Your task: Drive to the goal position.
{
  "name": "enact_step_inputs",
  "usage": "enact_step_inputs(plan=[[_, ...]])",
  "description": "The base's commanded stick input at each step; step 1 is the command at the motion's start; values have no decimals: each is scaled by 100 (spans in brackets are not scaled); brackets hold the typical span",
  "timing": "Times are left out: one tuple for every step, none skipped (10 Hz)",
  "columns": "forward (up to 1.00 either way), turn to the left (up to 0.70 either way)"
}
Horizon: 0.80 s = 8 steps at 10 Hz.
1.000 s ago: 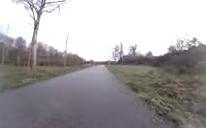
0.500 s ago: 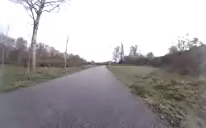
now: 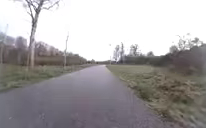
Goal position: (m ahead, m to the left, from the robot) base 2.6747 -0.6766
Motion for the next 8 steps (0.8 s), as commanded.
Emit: enact_step_inputs(plan=[[70, 0], [70, 0], [70, 0], [70, 0], [70, -3], [70, -10], [70, -17], [70, -24]])
